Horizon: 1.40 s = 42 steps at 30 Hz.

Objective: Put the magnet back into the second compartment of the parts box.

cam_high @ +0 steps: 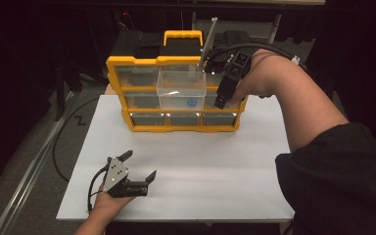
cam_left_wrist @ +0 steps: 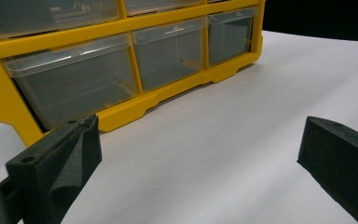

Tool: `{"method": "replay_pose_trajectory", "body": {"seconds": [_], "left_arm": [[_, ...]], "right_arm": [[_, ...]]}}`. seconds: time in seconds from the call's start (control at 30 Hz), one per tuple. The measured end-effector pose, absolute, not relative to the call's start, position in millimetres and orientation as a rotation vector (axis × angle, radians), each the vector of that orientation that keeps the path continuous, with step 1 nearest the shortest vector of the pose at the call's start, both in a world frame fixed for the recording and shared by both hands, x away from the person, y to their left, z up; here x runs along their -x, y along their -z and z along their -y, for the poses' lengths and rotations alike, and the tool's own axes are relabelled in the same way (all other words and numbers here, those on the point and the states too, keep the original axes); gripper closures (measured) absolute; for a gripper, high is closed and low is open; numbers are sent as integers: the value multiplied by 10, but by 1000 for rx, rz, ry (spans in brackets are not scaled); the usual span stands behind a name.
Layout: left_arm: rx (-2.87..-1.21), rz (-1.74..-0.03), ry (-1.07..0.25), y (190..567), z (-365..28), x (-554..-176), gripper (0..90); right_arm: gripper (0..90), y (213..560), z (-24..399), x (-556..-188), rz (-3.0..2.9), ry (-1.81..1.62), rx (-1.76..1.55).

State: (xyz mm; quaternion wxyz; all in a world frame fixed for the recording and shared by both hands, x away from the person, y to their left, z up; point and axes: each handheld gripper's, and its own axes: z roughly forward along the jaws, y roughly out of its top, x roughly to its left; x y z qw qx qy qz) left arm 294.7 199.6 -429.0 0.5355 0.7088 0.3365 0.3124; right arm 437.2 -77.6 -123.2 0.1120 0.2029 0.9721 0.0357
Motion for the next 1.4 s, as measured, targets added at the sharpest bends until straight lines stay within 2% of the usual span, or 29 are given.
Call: {"method": "replay_pose_trajectory", "body": {"seconds": [0.8, 1.27, 1.4], "left_arm": [[-1689, -801, -745, 4296, -1984, -2952, 1], [-1692, -798, -746, 4295, -1979, -2949, 1], [-1689, -798, -744, 4293, -1981, -2948, 1]], "right_arm": [[368, 1849, 1185, -4197, -2882, -65, -666], [241, 2245, 1299, -4150, -2889, -89, -691], [174, 2379, 1327, -4142, -2890, -89, -703]]}}
